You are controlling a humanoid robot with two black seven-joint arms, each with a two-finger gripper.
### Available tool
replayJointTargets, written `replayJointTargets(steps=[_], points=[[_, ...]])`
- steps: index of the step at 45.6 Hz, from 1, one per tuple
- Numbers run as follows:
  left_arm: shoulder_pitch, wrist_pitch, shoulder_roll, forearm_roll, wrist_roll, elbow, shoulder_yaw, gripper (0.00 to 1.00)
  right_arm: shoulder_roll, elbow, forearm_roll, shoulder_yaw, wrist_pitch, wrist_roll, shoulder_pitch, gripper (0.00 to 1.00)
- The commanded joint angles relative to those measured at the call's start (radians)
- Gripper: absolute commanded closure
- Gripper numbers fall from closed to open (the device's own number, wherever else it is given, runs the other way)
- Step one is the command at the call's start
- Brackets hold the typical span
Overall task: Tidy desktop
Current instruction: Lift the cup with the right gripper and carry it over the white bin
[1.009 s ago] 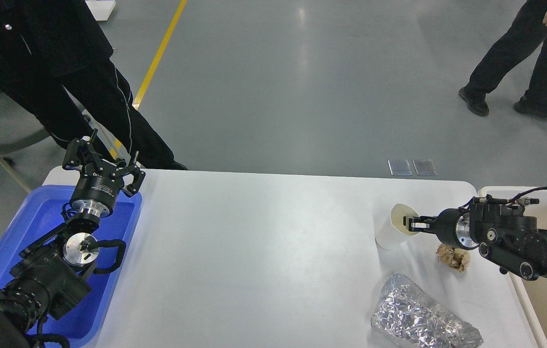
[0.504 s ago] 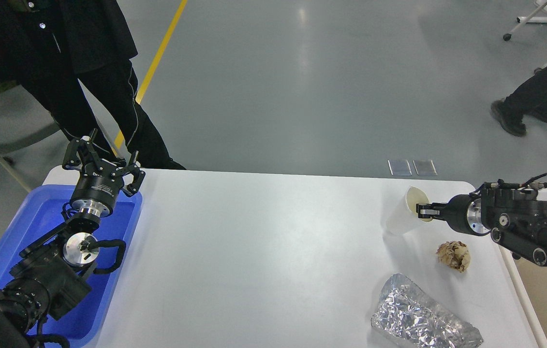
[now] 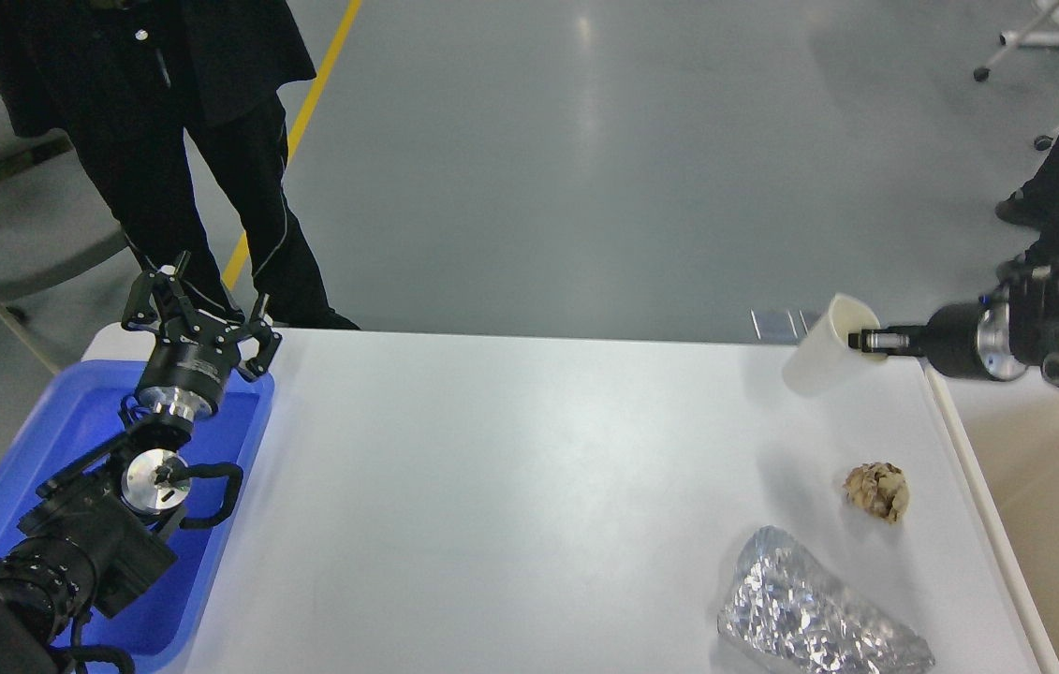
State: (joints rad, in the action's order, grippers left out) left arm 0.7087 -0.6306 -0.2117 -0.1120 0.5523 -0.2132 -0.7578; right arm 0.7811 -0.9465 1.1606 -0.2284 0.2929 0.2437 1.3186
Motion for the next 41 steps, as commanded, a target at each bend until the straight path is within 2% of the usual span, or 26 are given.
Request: replayJointTargets(steps=[1,8,22,36,41], points=[[0.000,0.000,0.000,0.000,0.000,0.000,0.000,0.00,0.130,-0.100,0.002,-0.002,0.169,0.000,0.206,1.00],[0.000,0.000,0.000,0.000,0.000,0.000,0.000,0.00,0.174,-0.132,0.005,-0.002,0.249,0.000,0.306,1.00],[0.000,0.000,0.000,0.000,0.000,0.000,0.000,0.00,0.216,-0.140,0.011,-0.003,0.244,-0.006,0.289,1.00],[0.000,0.000,0.000,0.000,0.000,0.000,0.000,0.00,0.359,-0.066,-0.028,0.021,0.147,0.005,0.105,1.00],[0.000,0.000,0.000,0.000,0.000,0.000,0.000,0.00,0.363,0.050,-0.166,0.021,0.117,0.046,-0.005,1.00]])
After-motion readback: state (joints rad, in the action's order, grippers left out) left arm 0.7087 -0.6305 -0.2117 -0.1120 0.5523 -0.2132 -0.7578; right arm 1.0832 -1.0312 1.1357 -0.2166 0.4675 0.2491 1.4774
